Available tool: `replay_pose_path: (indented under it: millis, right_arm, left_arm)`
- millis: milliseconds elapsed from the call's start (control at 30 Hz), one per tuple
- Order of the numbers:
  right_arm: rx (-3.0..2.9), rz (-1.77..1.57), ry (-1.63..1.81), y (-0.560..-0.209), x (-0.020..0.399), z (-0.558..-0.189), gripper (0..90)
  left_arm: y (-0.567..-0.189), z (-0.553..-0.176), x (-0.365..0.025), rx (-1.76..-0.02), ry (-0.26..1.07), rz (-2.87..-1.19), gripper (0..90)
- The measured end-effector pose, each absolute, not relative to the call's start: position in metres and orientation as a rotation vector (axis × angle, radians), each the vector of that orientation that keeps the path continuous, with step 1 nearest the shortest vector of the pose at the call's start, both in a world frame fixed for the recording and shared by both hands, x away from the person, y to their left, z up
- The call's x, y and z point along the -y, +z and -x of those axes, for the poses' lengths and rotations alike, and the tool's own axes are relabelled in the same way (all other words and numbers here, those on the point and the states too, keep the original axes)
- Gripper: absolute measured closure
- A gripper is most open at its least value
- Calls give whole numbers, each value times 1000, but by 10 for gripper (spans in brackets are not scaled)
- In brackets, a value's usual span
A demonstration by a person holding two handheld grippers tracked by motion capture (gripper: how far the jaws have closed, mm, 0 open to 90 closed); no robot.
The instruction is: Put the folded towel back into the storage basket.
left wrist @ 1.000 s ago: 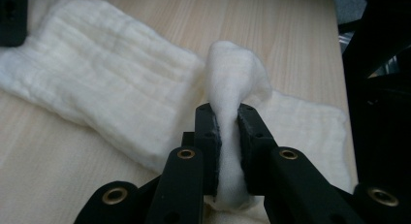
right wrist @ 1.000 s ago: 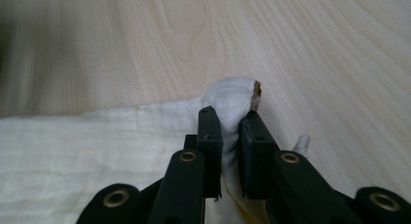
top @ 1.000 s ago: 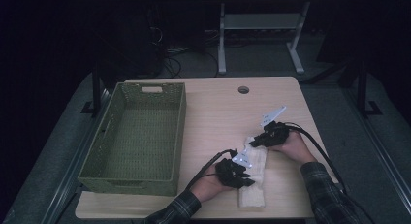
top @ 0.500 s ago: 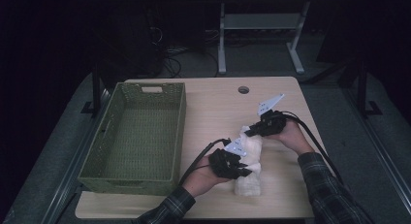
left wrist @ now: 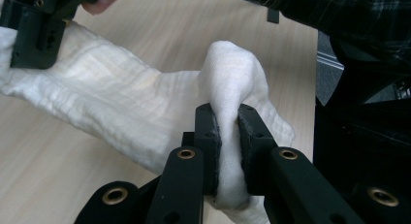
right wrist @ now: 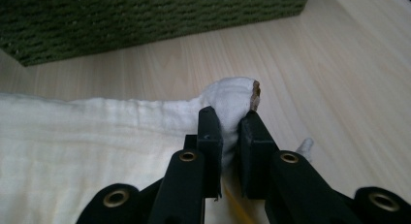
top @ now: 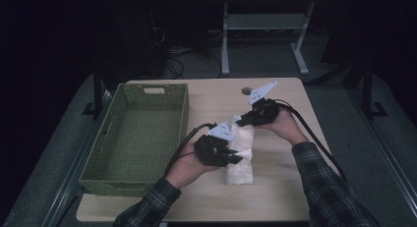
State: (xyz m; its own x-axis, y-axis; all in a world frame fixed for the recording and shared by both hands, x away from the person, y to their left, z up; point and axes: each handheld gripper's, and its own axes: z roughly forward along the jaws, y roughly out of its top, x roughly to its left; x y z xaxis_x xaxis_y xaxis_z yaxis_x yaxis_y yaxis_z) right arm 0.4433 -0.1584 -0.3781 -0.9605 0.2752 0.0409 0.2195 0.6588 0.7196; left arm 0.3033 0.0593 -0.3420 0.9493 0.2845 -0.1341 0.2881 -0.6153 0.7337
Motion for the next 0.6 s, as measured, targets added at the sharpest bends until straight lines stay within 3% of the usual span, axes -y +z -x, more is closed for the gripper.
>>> replay_pose_path:
  millis: [600]
  right_arm:
    - [-2758,-271,1203,-326,69,-466,812]
  left_arm:
    - [-299,-315,-153,-414,69,-2225,803]
